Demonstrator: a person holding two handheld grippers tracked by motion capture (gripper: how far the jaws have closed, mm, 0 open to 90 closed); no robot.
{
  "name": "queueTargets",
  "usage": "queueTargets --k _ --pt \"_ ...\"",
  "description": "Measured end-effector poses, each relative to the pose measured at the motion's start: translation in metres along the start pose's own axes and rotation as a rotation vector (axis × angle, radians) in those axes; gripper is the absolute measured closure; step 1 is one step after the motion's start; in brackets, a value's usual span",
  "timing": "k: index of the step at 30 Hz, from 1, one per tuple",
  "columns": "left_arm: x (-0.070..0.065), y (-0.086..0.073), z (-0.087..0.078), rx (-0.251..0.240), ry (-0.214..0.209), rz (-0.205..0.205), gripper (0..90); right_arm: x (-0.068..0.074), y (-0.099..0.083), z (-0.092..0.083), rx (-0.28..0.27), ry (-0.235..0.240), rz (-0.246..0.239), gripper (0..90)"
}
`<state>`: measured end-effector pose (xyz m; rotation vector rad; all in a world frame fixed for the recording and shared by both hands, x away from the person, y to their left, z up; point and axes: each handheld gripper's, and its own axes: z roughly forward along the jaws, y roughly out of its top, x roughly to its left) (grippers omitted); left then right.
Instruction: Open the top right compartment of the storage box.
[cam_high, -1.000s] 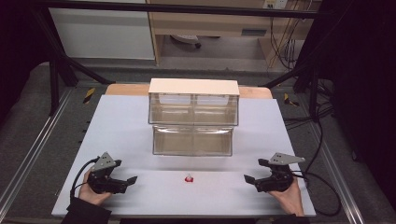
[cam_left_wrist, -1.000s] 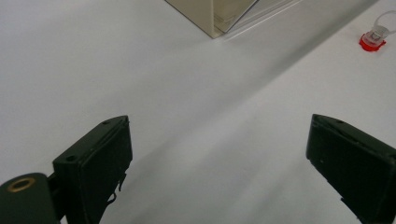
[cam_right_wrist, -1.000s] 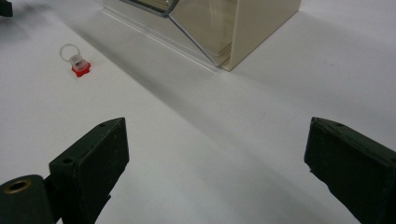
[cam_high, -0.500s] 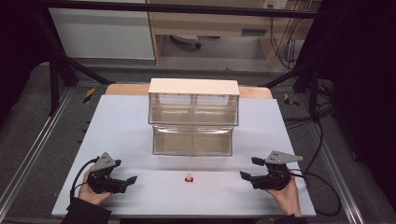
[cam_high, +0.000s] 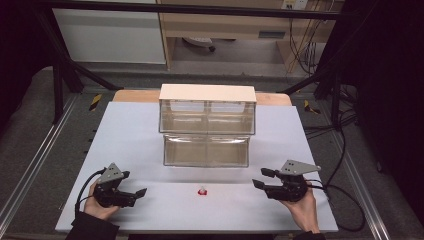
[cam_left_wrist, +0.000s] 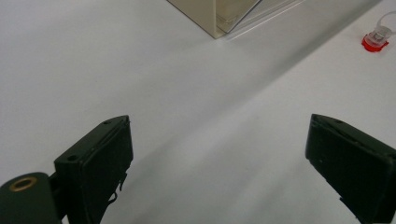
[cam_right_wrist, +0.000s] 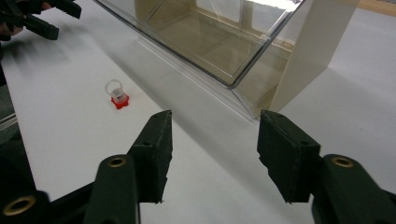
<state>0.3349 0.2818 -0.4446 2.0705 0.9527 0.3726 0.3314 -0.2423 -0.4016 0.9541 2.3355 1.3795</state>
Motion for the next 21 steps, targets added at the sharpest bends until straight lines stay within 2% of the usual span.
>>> queueTargets --k 8,9,21 --pt "0.0 0.0 0.0 0.0 0.003 0.001 7.1 0.004 0.007 0.003 -0.002 0.008 -0.004 57.0" --pt "0.0 0.0 0.0 0.0 0.004 0.001 7.1 0.006 0.01 0.004 -0.007 0.011 -0.002 60.8" --pt "0.0 0.0 0.0 0.001 0.003 0.003 7.1 0.016 0.037 0.013 -0.038 0.007 -0.023 77.0"
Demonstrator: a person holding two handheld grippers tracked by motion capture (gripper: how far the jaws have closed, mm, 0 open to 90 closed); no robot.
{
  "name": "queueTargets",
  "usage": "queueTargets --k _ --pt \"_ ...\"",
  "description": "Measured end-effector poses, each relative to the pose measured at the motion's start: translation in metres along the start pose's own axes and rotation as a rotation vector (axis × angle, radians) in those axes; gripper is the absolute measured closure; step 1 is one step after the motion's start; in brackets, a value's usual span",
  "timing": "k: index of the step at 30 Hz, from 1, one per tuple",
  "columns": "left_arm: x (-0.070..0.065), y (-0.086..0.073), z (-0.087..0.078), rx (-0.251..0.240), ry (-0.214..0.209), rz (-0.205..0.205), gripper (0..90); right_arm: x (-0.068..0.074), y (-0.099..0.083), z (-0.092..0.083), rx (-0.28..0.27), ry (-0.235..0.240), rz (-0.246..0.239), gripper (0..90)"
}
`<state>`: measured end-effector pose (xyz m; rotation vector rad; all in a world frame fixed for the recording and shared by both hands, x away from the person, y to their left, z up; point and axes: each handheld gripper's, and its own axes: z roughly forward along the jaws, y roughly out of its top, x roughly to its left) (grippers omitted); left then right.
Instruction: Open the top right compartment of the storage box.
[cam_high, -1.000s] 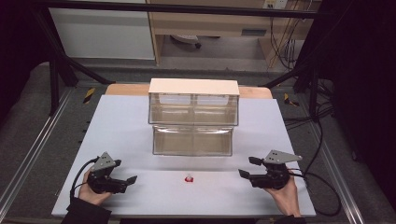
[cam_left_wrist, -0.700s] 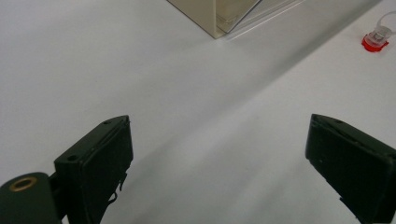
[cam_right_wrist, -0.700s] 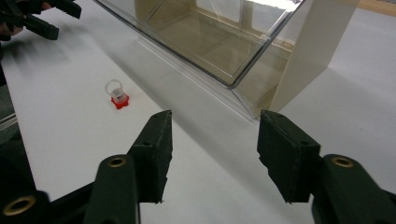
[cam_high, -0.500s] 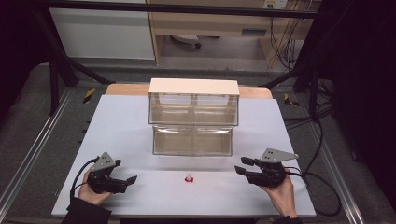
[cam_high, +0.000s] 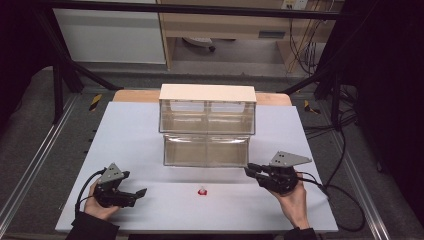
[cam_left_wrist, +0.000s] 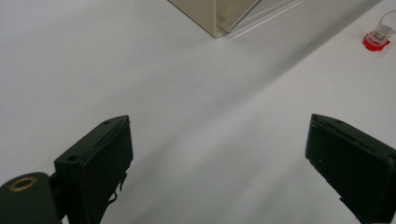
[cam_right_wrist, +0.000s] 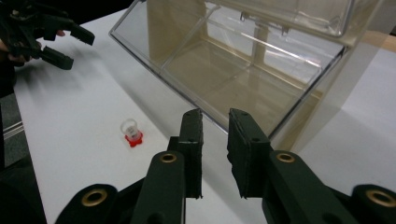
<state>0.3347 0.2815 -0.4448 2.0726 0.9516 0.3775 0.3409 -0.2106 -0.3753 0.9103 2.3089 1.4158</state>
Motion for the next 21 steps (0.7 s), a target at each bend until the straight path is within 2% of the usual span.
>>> queueTargets --k 12,21 --pt "0.0 0.0 0.0 0.0 0.0 0.001 7.1 0.003 0.024 0.006 -0.023 -0.024 0.0 89.6" --pt "0.0 0.0 0.0 -0.001 0.003 -0.001 7.1 0.007 0.045 0.011 -0.046 -0.044 -0.017 90.0"
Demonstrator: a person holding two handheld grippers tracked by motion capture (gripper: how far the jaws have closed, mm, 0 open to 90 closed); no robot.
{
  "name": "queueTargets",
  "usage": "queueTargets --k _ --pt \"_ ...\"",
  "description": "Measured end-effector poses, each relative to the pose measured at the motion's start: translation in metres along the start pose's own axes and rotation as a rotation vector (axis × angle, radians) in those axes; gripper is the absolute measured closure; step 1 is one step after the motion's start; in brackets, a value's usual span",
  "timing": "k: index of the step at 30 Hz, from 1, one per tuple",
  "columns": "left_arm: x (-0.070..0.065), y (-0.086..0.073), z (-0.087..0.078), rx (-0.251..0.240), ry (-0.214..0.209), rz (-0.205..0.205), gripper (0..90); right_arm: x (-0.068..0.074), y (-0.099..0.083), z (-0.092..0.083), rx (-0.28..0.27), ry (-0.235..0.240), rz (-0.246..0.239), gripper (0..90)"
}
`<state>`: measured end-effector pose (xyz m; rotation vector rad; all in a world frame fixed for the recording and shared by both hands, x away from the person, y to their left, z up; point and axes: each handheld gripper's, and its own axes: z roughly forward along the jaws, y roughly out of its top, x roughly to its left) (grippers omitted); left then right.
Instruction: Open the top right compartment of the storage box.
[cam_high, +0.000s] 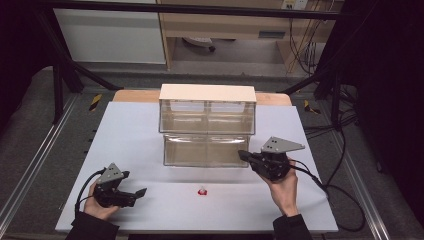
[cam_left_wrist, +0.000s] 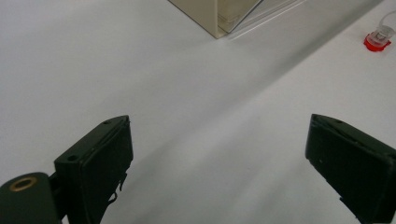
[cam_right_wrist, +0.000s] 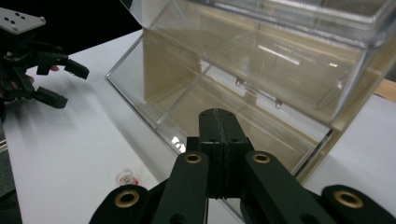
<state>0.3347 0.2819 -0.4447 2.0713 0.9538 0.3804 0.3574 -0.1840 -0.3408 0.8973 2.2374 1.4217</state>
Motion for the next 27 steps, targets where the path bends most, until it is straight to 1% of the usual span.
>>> queueTargets --k 4,15,21,27 --pt "0.0 0.0 0.0 -0.001 -0.001 -0.001 7.1 0.002 0.01 0.003 -0.013 -0.006 -0.017 90.0" --pt "0.0 0.0 0.0 -0.001 0.0 0.0 7.1 -0.002 0.026 0.01 -0.062 -0.031 -0.001 90.0" --pt "0.0 0.0 0.0 -0.001 0.0 0.001 7.1 -0.003 0.03 0.011 -0.077 -0.039 -0.002 90.0" --pt "0.0 0.0 0.0 -0.001 0.001 0.001 7.2 -0.002 0.03 0.012 -0.078 -0.038 -0.001 90.0"
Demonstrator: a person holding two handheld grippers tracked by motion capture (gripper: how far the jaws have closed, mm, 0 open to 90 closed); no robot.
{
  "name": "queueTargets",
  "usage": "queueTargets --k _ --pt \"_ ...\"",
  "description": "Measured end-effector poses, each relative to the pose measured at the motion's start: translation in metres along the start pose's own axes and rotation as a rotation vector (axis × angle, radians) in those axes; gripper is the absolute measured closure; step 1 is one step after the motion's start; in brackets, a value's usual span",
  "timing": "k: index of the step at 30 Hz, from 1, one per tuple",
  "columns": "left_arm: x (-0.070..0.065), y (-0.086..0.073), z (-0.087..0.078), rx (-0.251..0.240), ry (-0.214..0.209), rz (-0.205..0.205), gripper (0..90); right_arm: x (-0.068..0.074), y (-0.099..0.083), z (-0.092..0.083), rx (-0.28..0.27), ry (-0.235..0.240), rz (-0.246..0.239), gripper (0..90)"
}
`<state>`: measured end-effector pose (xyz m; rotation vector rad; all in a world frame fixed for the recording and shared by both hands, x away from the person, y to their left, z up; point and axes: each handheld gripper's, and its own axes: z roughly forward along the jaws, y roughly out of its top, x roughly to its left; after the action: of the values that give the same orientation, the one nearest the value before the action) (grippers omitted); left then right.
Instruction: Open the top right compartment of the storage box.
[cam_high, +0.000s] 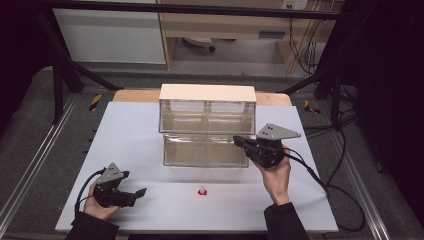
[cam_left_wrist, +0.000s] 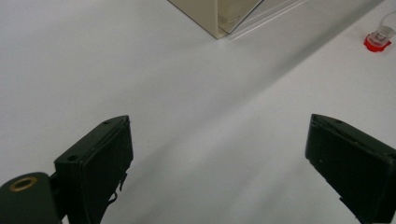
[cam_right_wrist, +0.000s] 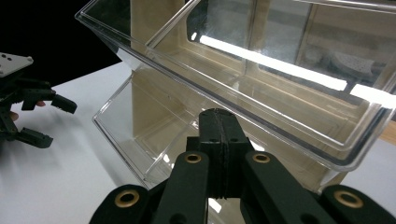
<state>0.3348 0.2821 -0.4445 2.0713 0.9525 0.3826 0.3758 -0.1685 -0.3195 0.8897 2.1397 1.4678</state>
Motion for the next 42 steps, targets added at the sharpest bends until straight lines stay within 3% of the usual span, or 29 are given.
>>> queueTargets --k 16,42 --pt "0.0 0.0 -0.001 -0.004 0.002 0.0 7.2 0.002 0.003 -0.005 -0.028 0.002 -0.006 90.0" --pt "0.0 0.001 -0.001 -0.007 0.002 0.0 7.2 -0.001 0.032 -0.021 -0.076 -0.035 -0.05 90.0"
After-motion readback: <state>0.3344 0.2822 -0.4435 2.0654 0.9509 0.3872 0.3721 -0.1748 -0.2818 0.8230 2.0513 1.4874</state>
